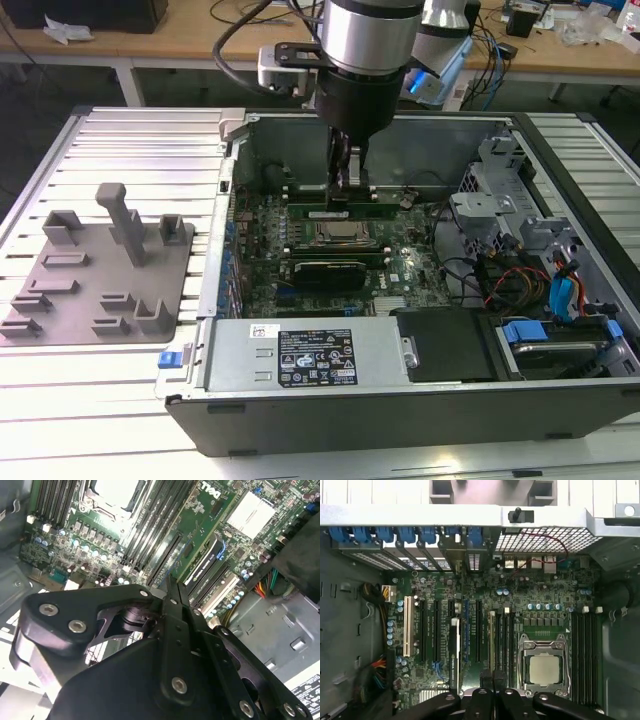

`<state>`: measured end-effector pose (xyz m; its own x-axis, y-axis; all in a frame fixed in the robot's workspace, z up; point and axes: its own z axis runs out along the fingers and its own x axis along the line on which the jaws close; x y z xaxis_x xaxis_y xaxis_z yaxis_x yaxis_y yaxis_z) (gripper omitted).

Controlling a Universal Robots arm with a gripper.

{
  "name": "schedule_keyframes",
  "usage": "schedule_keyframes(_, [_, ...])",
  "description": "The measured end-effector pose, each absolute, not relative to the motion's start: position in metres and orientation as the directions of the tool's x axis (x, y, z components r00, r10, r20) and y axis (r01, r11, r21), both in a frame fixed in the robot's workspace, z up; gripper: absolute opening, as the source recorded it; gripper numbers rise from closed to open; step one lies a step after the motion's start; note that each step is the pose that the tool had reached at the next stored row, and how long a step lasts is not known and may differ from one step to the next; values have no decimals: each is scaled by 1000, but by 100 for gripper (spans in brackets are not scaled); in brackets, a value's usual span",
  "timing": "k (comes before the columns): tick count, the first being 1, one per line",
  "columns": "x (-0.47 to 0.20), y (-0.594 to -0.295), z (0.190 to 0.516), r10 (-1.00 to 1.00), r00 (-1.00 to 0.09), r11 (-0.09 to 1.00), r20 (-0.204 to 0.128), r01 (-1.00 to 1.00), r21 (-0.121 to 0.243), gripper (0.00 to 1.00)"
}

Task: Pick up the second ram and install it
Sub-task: 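Pick up the second ram and move it above second insertion slot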

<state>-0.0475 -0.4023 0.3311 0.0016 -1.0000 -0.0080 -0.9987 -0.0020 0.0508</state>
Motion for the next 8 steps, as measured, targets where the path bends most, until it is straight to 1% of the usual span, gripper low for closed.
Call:
schedule_keyframes(6, [-44, -401, 320, -1000, 2, -2, -6, -999, 53, 9])
schedule_keyframes(8, [-44, -395, 316, -1000, 2, -2, -6, -999, 53, 9])
